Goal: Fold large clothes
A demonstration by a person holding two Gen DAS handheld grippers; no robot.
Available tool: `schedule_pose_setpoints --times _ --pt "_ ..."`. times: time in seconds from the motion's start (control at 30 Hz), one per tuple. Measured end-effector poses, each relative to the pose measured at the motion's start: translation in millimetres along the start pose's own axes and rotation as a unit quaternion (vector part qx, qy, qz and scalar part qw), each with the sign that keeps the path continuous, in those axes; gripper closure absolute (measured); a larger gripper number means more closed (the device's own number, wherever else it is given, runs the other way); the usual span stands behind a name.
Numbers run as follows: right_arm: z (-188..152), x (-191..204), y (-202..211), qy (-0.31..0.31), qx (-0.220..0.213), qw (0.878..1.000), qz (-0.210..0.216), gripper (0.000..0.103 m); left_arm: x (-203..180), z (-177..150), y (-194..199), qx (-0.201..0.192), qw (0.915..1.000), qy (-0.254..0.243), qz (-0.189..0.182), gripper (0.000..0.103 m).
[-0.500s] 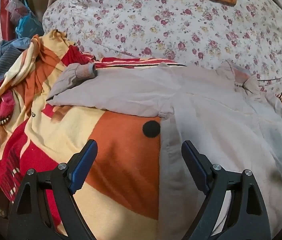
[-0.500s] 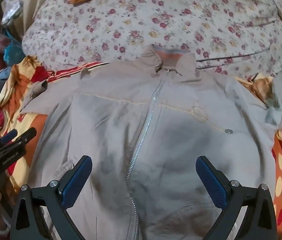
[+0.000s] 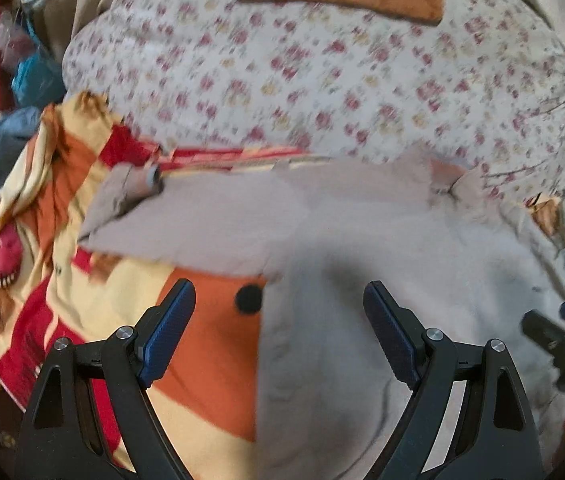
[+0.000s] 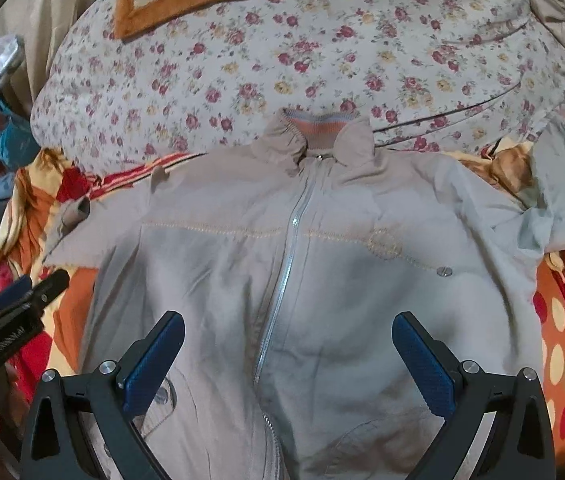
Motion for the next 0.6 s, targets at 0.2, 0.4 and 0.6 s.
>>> schedule_pose_setpoints --times 0.2,0.4,0.6 --pt "10 -9 -7 -0.006 -0.017 1.000 -0.017 0.000 -12 2 -8 -0.017 0.9996 0.004 -0.021 0.017" --pt "6 -16 -28 -0.036 -0.001 0.999 -0.030 0.000 -18 -14 -38 0.015 0.9996 -0.007 -0.024 0.017" --pt "-1 -12 -43 -0.036 0.023 0.999 -0.031 0.000 -10 -12 -36 -0.008 0.9998 -0.016 0.000 0.017"
Point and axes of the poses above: each gripper's, at about its wrist camera, not at the fingertips, and y roughly against the way its jaws point, x to its left, z to its top, the point moved 6 cm from there along -y, roughly the way its jaws point, and after that the axes turned 2 degrees about -x, right-handed, at the moved point
